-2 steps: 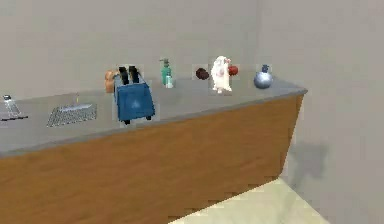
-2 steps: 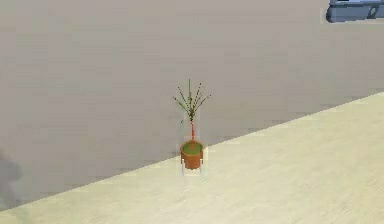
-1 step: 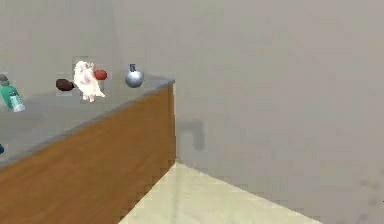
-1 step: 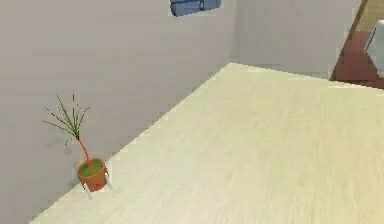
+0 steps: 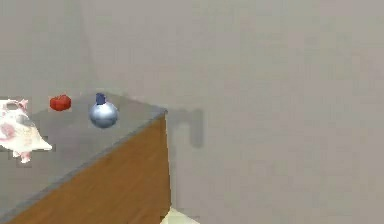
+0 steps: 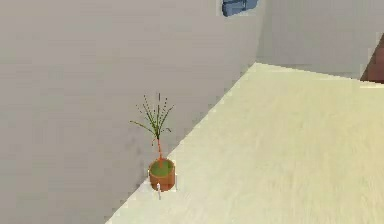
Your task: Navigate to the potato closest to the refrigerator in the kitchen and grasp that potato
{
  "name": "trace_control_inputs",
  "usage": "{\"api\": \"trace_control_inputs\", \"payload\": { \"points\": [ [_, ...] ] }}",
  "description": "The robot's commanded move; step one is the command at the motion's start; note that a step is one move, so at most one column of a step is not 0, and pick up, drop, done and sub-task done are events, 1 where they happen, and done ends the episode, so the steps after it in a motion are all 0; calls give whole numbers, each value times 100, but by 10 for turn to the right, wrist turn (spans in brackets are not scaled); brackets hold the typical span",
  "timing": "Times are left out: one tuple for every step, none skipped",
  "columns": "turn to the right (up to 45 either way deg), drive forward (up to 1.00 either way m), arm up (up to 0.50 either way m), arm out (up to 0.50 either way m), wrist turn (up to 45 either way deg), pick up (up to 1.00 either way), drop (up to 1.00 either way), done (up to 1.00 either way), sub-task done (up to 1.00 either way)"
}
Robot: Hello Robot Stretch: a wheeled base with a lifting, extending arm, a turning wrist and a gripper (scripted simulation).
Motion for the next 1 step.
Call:
{"api": "trace_control_inputs", "payload": {
  "points": [
    [-450,0,0,0,0,0,0,0,0]
  ]
}}
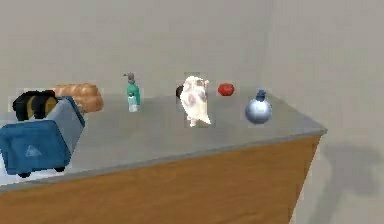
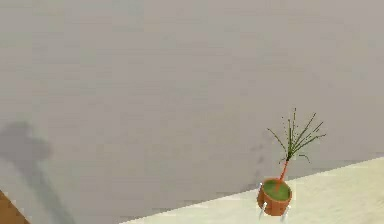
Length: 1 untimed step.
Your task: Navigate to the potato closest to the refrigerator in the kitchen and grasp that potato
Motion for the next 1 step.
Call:
{"api": "trace_control_inputs", "payload": {
  "points": [
    [-450,0,0,0,0,0,0,0,0]
  ]
}}
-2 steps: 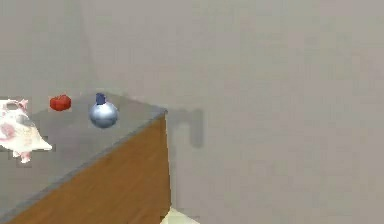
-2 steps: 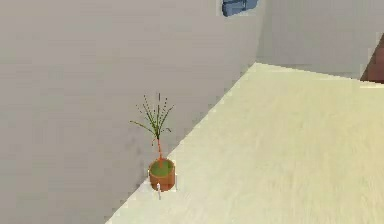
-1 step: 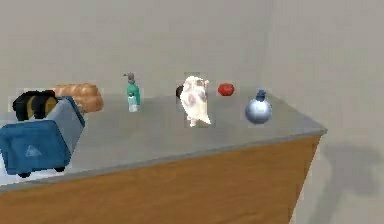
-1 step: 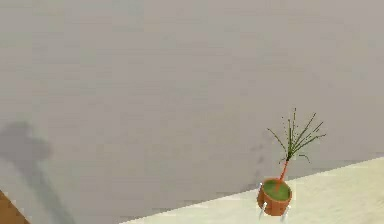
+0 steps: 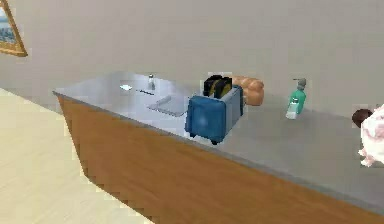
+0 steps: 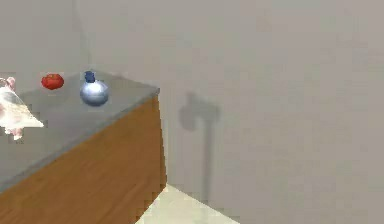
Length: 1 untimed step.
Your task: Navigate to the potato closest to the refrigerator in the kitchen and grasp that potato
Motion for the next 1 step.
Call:
{"api": "trace_control_inputs", "payload": {
  "points": [
    [-450,0,0,0,0,0,0,0,0]
  ]
}}
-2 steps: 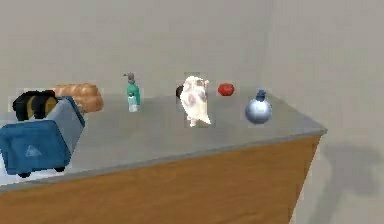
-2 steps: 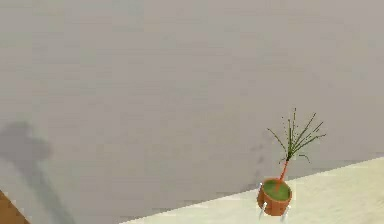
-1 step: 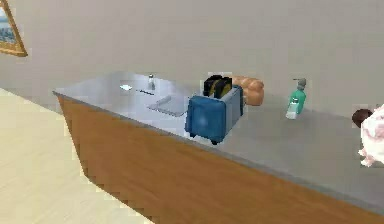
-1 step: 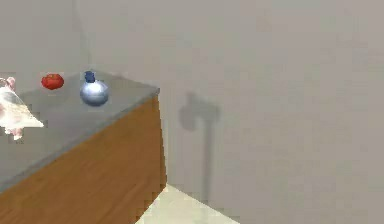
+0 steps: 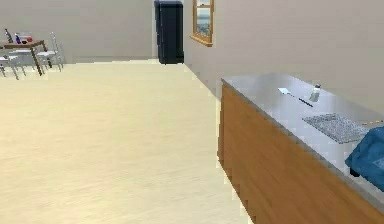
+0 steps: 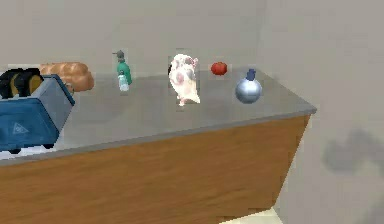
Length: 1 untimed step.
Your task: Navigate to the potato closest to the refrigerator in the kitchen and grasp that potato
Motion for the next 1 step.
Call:
{"api": "trace_control_inputs", "payload": {
  "points": [
    [-120,0,0,0,0,0,0,0,0]
  ]
}}
